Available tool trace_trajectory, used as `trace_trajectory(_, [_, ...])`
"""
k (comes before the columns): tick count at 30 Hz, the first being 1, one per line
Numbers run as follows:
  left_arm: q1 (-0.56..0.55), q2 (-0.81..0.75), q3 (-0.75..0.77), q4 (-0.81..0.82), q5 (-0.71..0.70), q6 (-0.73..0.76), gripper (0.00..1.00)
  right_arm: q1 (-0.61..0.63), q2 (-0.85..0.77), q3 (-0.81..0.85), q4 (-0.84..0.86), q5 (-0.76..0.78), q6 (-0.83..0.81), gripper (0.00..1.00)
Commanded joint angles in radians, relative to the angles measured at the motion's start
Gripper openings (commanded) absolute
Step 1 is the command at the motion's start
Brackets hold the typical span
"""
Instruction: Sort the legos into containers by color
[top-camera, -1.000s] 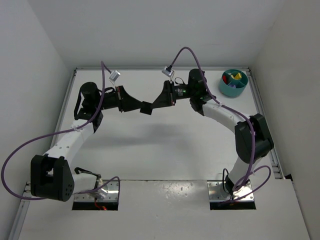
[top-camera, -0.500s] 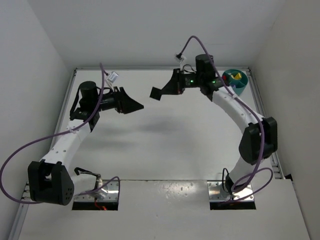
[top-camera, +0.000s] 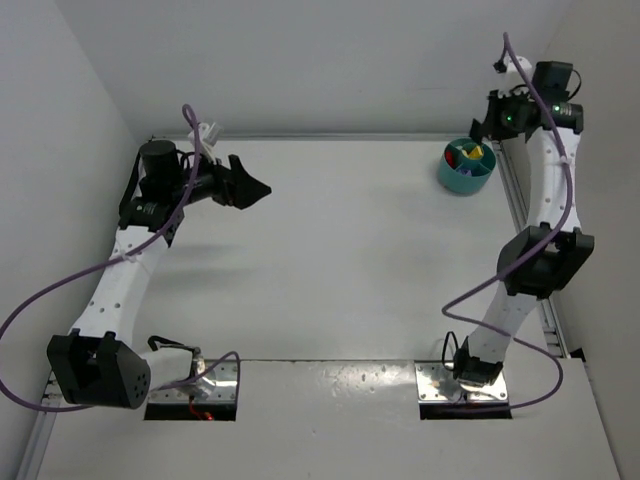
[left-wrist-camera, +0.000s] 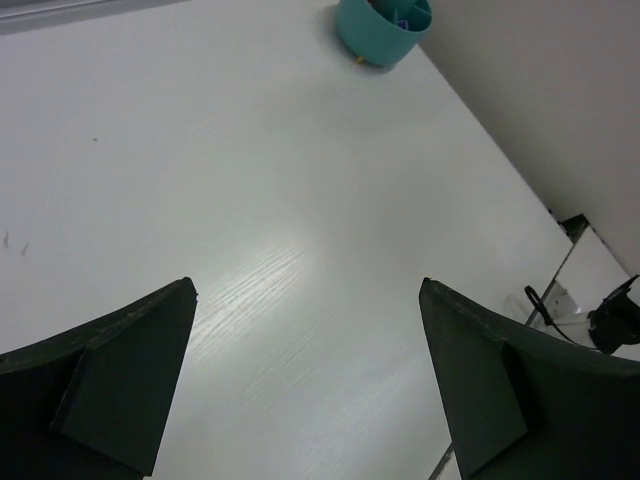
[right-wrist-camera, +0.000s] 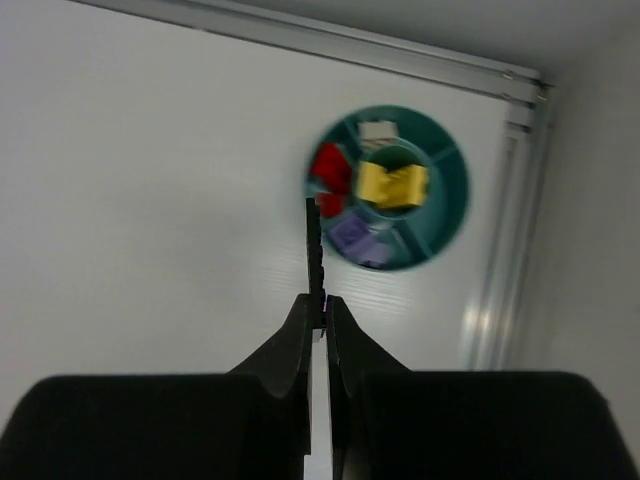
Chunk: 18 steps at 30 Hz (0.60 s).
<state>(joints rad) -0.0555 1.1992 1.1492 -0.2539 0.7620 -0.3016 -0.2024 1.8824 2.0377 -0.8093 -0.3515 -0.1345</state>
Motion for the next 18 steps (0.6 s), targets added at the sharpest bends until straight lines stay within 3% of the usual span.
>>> trace_trajectory(1, [0.005,-0.027,-0.003,-0.056,-0.056,0.07,1.0,-0.034,0.104,0.179,-0.18,0.188,-0.172,0.0])
trace_trajectory(4, [0.014,-0.036,-0.028,-0.056,-0.056,0.07,1.0,-0.045,0.198,0.277,-0.177,0.273,-0.186,0.0])
trace_trajectory(12, [0.023,-0.015,-0.026,-0.045,-0.047,0.052,1.0,-0.054,0.3,0.279,-0.036,0.41,-0.128,0.0])
trace_trajectory(18, [0.032,-0.006,-0.017,-0.045,-0.036,0.042,1.0,-0.054,0.369,0.279,0.019,0.391,-0.099,0.0])
